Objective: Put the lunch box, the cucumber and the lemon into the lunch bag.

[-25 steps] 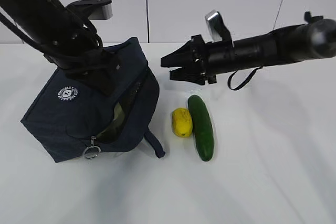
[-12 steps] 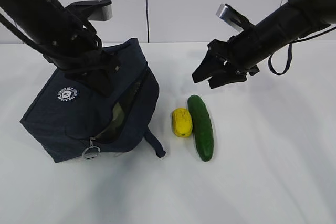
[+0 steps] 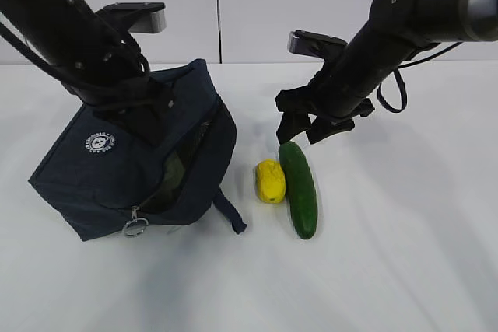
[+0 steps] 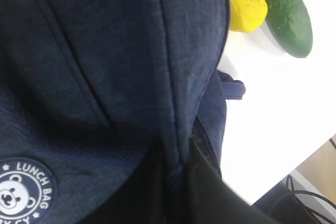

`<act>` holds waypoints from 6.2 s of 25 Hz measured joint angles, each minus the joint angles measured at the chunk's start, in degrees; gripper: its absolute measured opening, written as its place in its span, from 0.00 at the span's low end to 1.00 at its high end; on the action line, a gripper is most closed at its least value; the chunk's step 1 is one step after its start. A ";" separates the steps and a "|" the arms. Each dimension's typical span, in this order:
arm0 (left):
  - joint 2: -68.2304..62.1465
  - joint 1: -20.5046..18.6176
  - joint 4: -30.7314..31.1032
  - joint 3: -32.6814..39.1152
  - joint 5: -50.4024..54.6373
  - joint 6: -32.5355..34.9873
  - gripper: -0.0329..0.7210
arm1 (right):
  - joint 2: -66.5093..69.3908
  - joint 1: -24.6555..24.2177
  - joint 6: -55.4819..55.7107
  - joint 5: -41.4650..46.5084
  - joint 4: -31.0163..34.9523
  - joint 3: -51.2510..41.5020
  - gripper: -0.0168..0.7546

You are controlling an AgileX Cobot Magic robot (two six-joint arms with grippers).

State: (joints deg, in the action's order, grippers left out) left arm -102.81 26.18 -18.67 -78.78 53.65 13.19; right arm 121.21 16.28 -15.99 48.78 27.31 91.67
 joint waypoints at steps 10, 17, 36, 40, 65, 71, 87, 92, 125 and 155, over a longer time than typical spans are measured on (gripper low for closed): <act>0.00 0.00 0.24 0.00 0.21 0.00 0.07 | 5.96 0.00 3.22 -0.88 -0.23 2.06 0.62; 0.00 0.00 0.37 0.00 0.21 0.00 0.07 | 9.60 0.00 4.38 0.52 0.84 5.48 0.62; 0.00 0.00 0.49 0.00 0.86 0.00 0.07 | 10.82 0.32 5.44 17.11 -3.96 23.09 0.41; 0.00 0.00 0.49 0.00 0.97 0.00 0.07 | 10.82 0.32 4.01 20.59 -0.65 25.30 0.41; 0.92 0.00 -4.71 0.00 -1.58 -0.45 0.07 | 10.95 1.07 -33.17 17.29 51.07 6.21 0.40; 0.92 0.00 -5.11 0.00 -2.22 -0.45 0.07 | 10.95 2.60 -41.93 13.16 63.13 2.76 0.40; 0.99 0.00 -6.39 0.00 -2.12 -0.45 0.07 | 13.33 5.01 -47.54 8.80 74.86 0.42 0.53; 0.99 0.00 -6.65 0.00 -1.65 -0.45 0.07 | 15.87 5.01 -46.06 13.44 75.01 0.42 0.78; 0.99 0.00 -7.21 0.00 -1.06 -0.45 0.07 | 5.05 -8.04 -24.63 17.31 30.70 0.42 0.78; 0.99 0.00 -7.21 0.00 -0.51 -0.45 0.07 | 4.92 4.28 0.28 4.67 -1.03 0.42 0.58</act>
State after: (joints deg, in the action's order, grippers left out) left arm -101.82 26.18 -25.88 -78.78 53.14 12.75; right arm 126.13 20.57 -15.71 53.45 26.28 92.09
